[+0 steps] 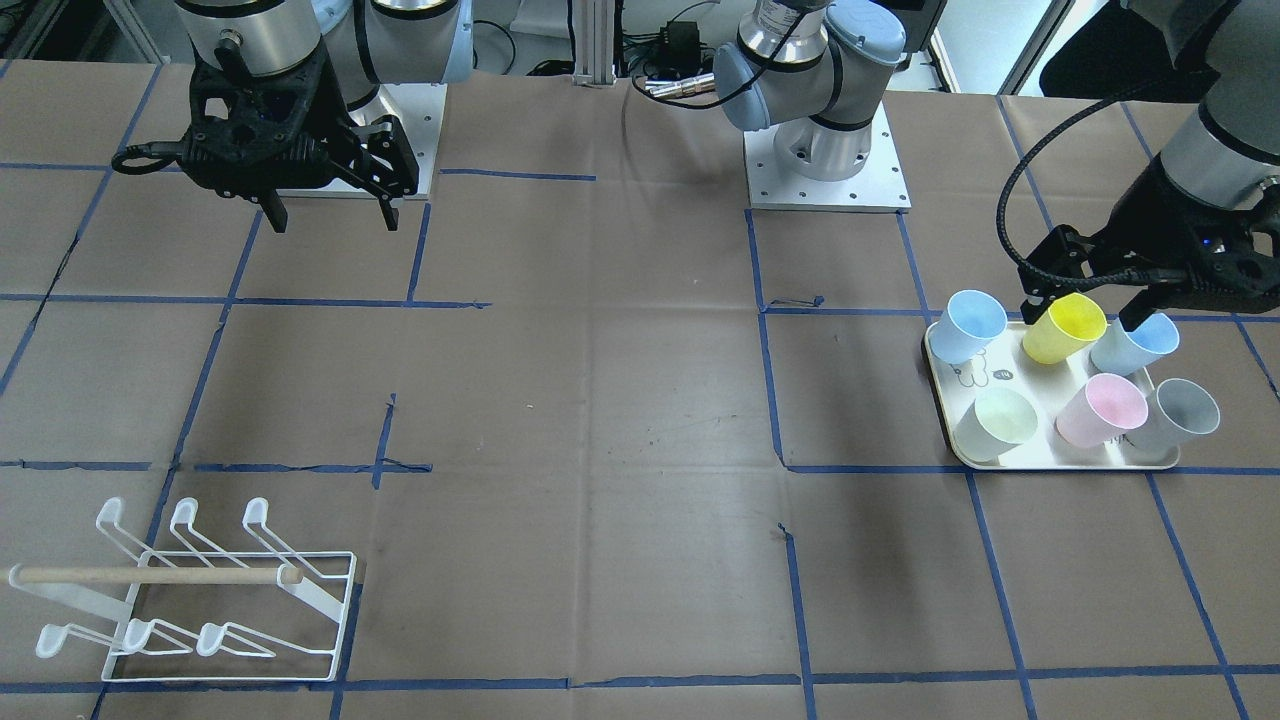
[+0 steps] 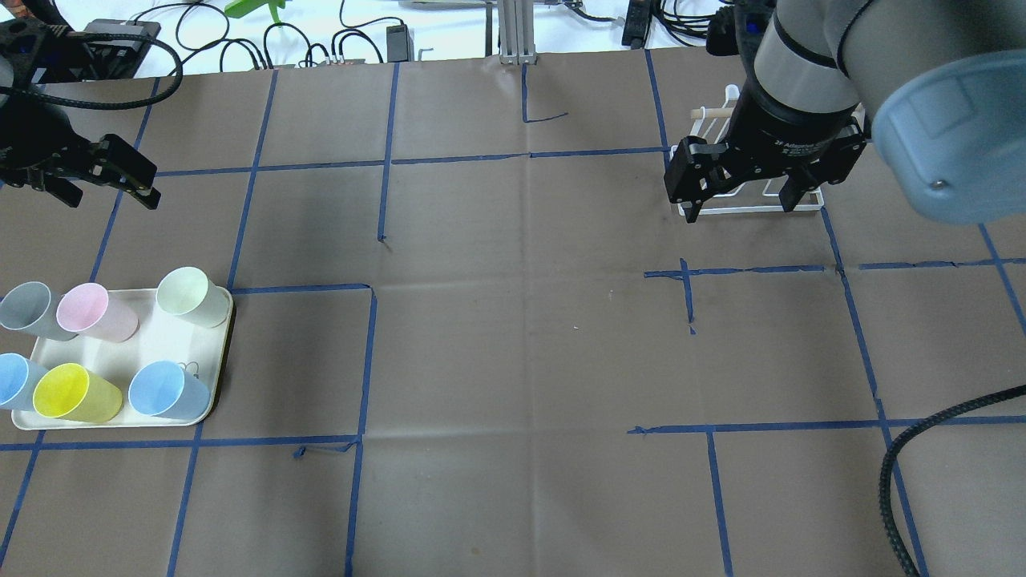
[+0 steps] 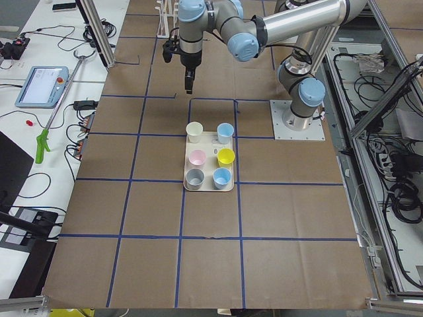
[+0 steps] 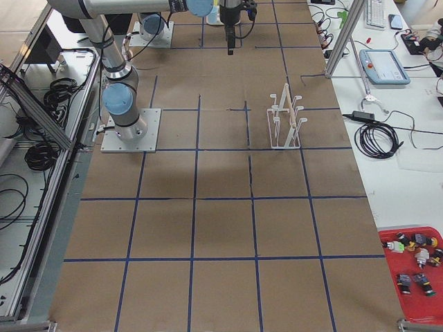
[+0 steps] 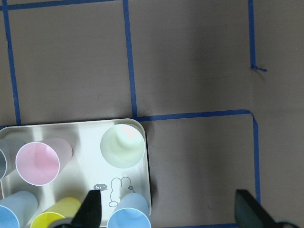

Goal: Transfer IKEA cup to right arm and place on rack

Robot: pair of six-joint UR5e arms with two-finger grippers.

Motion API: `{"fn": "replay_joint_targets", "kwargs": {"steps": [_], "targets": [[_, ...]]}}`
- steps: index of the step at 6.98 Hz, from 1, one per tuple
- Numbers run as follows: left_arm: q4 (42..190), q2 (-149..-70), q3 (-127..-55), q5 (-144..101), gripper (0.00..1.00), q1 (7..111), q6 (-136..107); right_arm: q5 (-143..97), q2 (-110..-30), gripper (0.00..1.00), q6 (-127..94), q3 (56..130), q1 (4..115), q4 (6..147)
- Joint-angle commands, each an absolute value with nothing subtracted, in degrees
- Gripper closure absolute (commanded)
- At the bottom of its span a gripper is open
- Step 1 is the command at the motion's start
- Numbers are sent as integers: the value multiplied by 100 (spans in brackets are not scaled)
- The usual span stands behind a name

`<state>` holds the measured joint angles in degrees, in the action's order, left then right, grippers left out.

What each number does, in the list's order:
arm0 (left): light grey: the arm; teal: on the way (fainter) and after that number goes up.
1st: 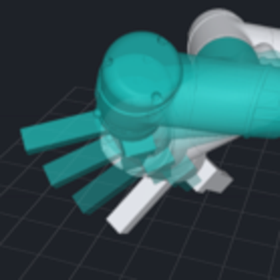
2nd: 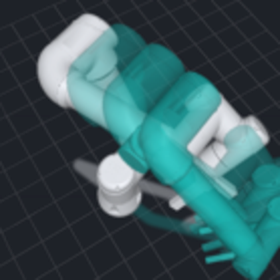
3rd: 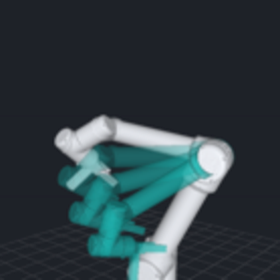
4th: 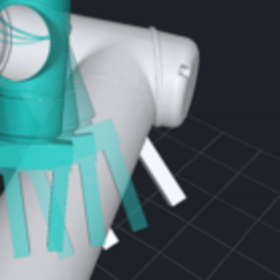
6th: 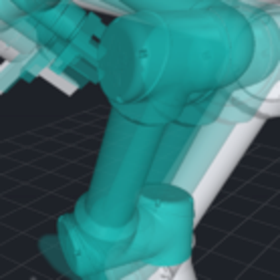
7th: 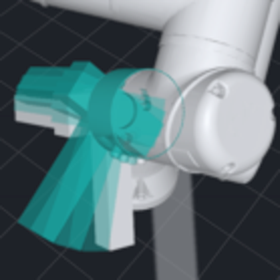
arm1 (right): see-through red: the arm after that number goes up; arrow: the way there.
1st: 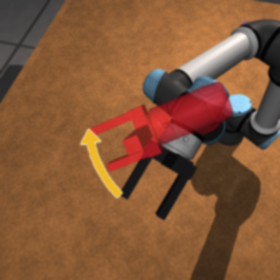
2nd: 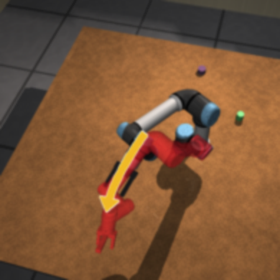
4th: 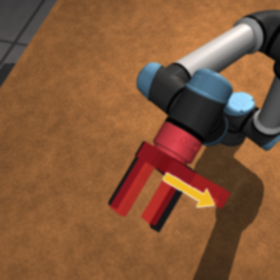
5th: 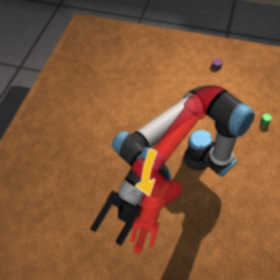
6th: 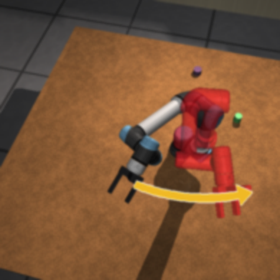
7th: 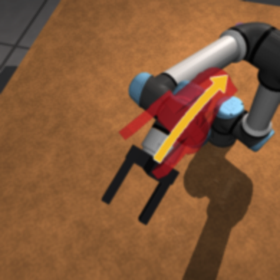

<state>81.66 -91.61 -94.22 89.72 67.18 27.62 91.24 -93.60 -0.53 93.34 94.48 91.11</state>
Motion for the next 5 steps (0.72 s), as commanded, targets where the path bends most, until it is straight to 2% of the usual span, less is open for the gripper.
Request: {"fn": "replay_joint_targets", "kwargs": {"steps": [1, 5], "targets": [[7921, -9377, -9553, 8982, 1, 6592, 3014, 9123, -9360, 0, -53, 9334, 9448, 9114], [6498, -9930, -10623, 8730, 1, 6601, 2962, 9123, -9360, 0, -53, 9334, 9448, 9114]]}}
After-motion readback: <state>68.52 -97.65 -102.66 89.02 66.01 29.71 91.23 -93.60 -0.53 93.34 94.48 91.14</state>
